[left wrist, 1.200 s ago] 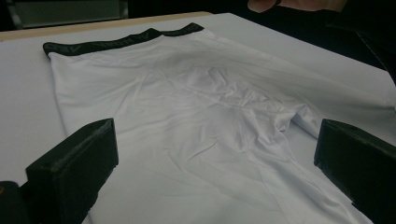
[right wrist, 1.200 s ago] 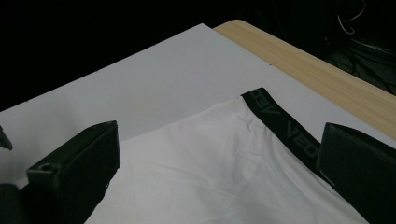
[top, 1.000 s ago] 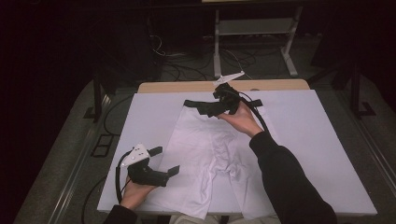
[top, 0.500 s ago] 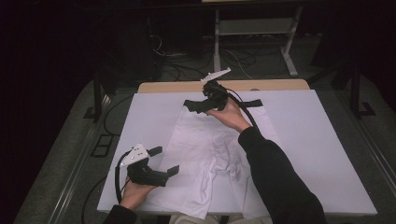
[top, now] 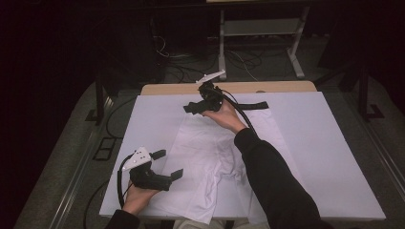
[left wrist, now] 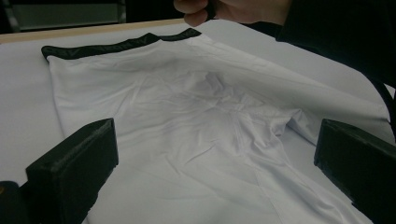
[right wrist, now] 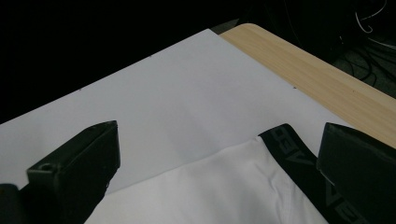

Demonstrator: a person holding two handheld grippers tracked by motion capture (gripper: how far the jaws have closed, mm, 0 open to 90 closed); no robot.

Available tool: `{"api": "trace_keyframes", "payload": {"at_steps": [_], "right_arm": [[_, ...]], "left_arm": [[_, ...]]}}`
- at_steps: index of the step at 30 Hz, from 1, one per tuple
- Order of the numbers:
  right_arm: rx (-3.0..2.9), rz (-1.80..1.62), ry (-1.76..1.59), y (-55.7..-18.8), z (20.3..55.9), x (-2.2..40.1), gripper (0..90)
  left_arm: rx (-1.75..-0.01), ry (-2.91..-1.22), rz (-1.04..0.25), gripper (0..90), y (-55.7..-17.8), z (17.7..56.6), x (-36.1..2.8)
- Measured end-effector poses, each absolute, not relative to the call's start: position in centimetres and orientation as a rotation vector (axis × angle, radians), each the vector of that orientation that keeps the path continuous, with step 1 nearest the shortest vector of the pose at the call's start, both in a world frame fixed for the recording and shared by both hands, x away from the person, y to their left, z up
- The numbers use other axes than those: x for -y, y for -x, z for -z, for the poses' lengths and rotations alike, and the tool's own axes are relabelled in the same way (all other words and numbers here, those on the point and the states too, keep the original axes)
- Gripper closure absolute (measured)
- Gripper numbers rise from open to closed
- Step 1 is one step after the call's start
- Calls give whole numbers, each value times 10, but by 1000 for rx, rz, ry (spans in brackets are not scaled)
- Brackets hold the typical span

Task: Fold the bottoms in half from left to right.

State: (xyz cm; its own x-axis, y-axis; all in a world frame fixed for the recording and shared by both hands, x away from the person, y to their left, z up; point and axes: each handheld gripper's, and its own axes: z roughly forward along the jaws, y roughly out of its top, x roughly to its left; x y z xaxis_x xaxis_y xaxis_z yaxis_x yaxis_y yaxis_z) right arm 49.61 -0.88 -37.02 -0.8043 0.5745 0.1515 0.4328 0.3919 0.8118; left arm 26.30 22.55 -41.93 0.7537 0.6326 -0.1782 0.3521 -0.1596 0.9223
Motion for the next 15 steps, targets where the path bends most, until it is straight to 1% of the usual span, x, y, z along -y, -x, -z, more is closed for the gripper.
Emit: {"api": "trace_keyframes", "payload": {"at_steps": [11,15], "right_arm": [[-2491,-1347,-958,-515,381,1,0],[-2478,-1338,-997,-524,392,-4,0]], "left_arm": [[-778,-1763,-291,0,-264,419,-226],[-777,-1762,-291,0,-264,419,-226]]}}
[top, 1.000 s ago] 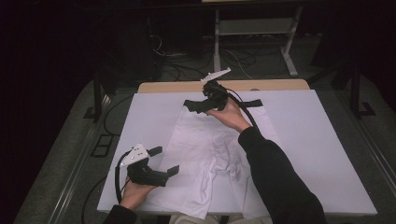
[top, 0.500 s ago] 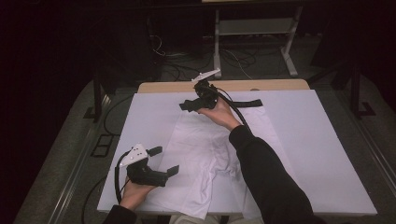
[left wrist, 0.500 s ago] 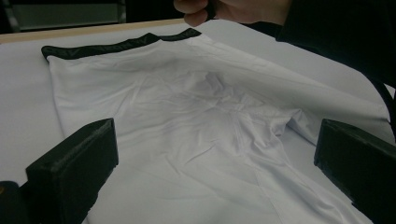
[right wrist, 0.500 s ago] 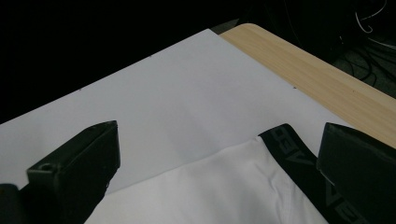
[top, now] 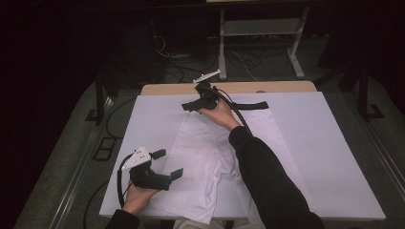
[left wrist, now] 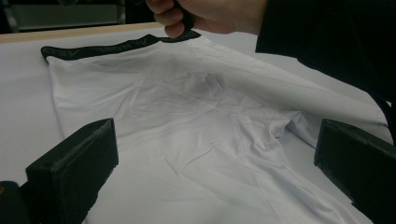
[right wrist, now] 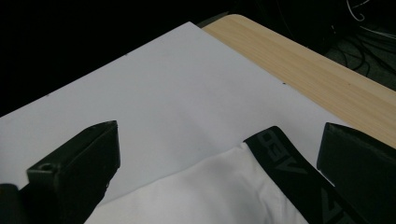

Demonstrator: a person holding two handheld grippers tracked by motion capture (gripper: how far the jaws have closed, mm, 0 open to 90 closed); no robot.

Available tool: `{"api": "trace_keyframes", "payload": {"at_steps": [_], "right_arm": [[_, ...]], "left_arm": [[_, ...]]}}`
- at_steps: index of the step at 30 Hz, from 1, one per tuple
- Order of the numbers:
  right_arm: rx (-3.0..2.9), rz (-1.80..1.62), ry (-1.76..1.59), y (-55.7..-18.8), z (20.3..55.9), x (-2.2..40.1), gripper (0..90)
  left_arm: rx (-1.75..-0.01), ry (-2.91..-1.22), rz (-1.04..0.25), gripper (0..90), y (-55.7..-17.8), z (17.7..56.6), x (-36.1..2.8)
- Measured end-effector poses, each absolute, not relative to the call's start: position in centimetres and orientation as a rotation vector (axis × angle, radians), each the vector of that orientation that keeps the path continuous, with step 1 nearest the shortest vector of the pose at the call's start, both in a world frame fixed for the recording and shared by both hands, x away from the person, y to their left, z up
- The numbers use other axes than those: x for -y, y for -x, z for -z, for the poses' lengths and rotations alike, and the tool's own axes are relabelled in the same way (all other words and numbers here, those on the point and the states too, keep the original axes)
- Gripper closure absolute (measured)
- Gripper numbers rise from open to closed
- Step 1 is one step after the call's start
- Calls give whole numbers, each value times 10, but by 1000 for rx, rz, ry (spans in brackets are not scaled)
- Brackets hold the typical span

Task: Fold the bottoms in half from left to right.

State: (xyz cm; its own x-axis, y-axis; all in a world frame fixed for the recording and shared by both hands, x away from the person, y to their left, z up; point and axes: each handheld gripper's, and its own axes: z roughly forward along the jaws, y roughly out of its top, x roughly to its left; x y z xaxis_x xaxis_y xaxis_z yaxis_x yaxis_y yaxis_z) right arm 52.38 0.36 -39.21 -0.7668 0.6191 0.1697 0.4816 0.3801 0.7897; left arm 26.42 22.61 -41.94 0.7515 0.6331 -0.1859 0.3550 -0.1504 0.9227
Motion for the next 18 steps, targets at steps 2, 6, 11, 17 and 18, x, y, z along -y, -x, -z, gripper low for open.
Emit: {"api": "trace_keyframes", "payload": {"at_steps": [2,6,11,17,18], "right_arm": [[-2478,-1324,-1010,-528,396,-5,0],[-2479,-1308,-1030,-534,402,-8,0],[-2475,-1298,-1055,-543,409,-12,0],[-2479,-1280,-1077,-550,419,-16,0],[-2479,-1280,-1077,-550,419,-16,0]], "left_arm": [[-776,-1758,-288,0,-264,419,-226],[-776,-1757,-287,0,-264,419,-227],[-776,-1754,-286,0,-264,419,-227],[-780,-1740,-272,0,-264,419,-228],[-780,-1740,-272,0,-264,419,-228]]}}
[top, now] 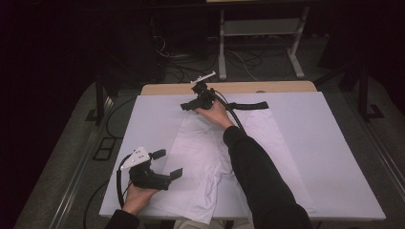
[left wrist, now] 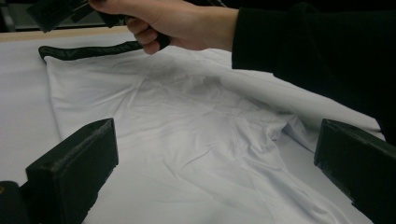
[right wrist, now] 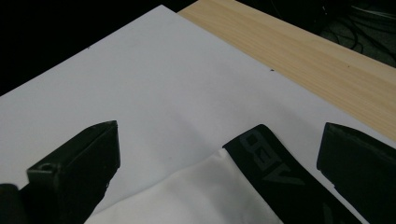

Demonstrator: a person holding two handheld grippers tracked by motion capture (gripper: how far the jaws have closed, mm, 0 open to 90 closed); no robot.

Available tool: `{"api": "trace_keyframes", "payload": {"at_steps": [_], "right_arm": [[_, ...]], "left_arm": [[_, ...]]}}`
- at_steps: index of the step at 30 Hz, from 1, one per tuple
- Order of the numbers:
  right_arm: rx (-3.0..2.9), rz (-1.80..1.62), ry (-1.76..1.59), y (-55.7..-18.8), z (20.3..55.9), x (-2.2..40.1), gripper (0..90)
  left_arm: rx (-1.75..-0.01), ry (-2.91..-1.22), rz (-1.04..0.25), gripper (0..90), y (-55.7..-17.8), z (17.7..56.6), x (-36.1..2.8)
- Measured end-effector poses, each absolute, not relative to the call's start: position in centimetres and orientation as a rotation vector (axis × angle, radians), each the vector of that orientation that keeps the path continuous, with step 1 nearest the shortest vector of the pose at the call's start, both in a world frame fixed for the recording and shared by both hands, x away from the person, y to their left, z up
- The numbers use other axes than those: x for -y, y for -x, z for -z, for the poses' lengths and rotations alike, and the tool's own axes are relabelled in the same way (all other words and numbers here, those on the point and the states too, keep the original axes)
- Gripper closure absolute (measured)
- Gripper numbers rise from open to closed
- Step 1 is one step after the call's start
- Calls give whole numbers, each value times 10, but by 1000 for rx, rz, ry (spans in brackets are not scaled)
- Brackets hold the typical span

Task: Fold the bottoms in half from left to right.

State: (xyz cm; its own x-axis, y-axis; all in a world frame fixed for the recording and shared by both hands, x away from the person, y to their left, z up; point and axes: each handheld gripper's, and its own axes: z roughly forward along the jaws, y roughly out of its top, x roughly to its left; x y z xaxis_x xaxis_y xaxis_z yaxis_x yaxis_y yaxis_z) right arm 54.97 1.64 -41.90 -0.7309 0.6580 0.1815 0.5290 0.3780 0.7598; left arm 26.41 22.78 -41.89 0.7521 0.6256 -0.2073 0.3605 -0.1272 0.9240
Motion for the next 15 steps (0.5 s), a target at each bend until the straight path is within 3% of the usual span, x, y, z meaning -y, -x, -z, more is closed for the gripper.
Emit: {"api": "trace_keyframes", "payload": {"at_steps": [8,10,15], "right_arm": [[-2480,-1255,-1120,-560,433,-23,0],[-2472,-1240,-1126,-562,436,-26,108],[-2440,-1214,-1169,-565,443,-26,155]], "left_arm": [[-780,-1736,-273,0,-264,419,-229],[-781,-1736,-270,0,-264,419,-229],[-779,-1738,-273,0,-264,419,-229]]}}
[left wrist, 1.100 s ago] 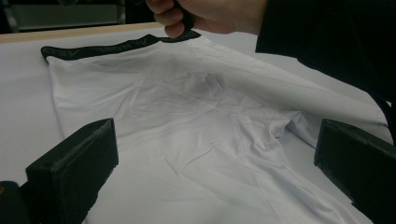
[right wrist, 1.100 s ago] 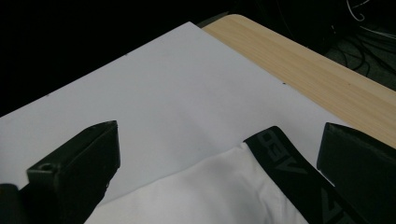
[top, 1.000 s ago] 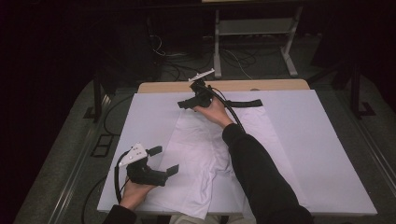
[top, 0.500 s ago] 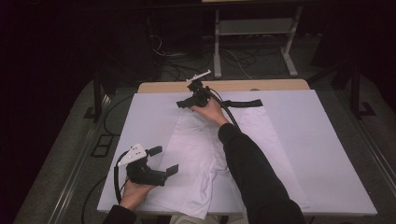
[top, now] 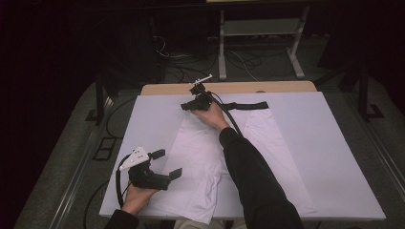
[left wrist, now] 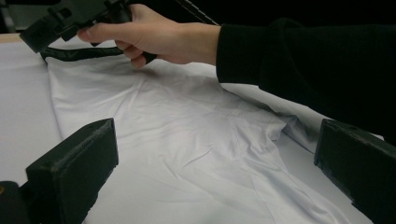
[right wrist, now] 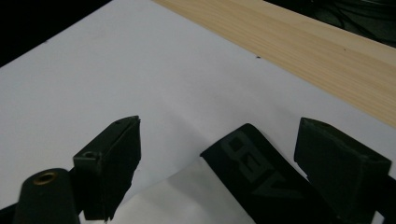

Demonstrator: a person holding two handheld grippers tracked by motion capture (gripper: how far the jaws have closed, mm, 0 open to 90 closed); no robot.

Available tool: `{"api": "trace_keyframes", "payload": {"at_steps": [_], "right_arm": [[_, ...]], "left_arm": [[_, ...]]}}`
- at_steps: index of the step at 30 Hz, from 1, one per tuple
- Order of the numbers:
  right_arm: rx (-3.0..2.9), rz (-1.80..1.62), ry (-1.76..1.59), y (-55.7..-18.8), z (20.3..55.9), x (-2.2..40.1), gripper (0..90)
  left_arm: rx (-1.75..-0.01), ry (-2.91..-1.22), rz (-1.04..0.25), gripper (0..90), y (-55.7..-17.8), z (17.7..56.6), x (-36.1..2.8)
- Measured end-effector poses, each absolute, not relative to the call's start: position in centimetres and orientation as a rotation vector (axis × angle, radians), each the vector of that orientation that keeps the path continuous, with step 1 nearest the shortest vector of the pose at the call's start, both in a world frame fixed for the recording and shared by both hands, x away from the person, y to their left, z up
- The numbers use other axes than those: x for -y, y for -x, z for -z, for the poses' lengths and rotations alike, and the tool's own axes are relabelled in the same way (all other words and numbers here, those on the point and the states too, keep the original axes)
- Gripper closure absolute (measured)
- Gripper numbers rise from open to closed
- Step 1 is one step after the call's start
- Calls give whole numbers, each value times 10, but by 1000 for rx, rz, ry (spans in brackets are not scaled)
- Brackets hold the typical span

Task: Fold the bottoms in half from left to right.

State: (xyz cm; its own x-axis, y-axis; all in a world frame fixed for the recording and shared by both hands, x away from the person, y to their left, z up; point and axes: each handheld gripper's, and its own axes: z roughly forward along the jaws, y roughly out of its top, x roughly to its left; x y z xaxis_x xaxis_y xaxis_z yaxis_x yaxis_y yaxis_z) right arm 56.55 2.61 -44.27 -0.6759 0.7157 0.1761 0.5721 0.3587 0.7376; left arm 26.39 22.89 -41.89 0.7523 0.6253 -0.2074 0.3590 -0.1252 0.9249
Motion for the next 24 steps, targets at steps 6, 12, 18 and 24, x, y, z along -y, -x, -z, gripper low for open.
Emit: {"api": "trace_keyframes", "payload": {"at_steps": [6,12,18,24], "right_arm": [[-2457,-1152,-1201,-567,453,-25,305],[-2434,-1121,-1154,-565,453,-31,407],[-2416,-1070,-1115,-562,453,-40,487],[-2413,-1064,-1121,-562,452,-40,628]], "left_arm": [[-776,-1740,-271,0,-264,419,-229],[-776,-1740,-271,0,-264,419,-228],[-775,-1741,-271,0,-264,419,-228],[-777,-1741,-269,0,-264,419,-228]]}}
